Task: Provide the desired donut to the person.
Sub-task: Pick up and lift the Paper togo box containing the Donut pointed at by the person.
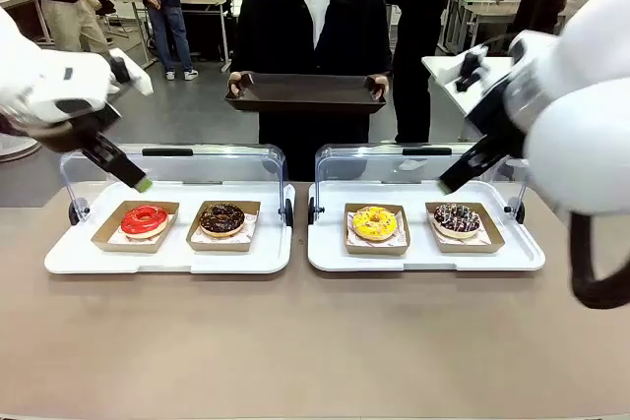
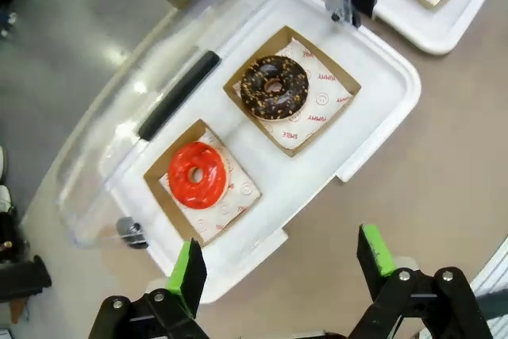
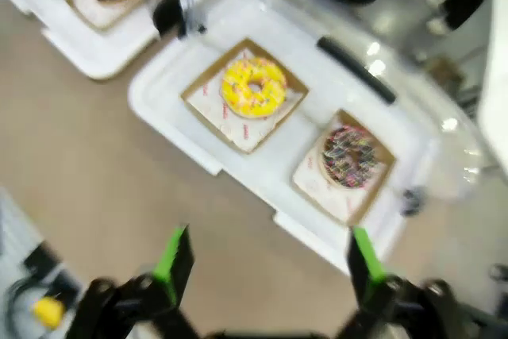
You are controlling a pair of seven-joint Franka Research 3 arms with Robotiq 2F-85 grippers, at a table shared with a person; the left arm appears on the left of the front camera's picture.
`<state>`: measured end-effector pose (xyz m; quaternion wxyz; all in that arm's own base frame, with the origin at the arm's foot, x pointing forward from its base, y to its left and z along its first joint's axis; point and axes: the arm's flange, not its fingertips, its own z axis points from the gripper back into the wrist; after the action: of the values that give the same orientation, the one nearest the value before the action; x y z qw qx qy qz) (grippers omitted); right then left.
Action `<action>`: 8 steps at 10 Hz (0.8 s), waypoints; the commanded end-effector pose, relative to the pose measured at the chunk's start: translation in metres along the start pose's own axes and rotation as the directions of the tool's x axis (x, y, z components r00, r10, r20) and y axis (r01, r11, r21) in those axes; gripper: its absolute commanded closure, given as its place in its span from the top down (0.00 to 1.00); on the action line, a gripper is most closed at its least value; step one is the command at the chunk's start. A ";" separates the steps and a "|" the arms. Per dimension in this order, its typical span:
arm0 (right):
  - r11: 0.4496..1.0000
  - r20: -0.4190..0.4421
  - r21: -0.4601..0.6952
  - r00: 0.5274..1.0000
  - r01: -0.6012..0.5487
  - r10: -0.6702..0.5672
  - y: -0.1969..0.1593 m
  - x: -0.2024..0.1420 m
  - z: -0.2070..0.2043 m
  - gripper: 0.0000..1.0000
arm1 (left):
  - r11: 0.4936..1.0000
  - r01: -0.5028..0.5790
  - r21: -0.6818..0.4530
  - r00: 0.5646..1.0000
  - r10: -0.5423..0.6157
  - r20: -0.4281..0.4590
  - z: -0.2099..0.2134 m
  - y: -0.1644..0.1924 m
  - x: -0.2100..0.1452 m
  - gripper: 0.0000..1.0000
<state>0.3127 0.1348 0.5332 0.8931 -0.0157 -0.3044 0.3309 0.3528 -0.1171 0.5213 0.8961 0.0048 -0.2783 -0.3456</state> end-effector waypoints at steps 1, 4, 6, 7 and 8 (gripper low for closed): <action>1.000 0.005 -0.024 1.000 -0.005 0.005 0.002 -0.043 0.043 1.00 | 0.999 -0.006 0.033 1.000 0.006 0.002 0.023 0.015 0.004 1.00; 0.999 -0.009 -0.041 0.999 0.036 -0.036 -0.009 -0.044 0.067 1.00 | 0.996 -0.036 0.084 0.999 0.036 0.006 0.043 0.023 0.009 1.00; 0.999 0.028 -0.021 0.999 0.033 -0.032 -0.004 -0.026 0.077 1.00 | 0.999 -0.029 0.032 0.999 0.028 0.031 0.042 0.020 0.010 1.00; 0.999 0.028 -0.021 0.999 0.033 -0.032 -0.004 -0.026 0.077 1.00 | 0.999 -0.029 0.032 0.999 0.028 0.031 0.042 0.020 0.010 1.00; 0.999 0.028 -0.021 0.999 0.033 -0.032 -0.004 -0.026 0.077 1.00 | 0.999 -0.029 0.032 0.999 0.028 0.031 0.042 0.020 0.010 1.00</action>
<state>0.2526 0.0991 0.5841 0.8958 -0.0159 -0.3173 0.3109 0.3503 -0.0997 0.5674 0.8965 0.0131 -0.2984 -0.3273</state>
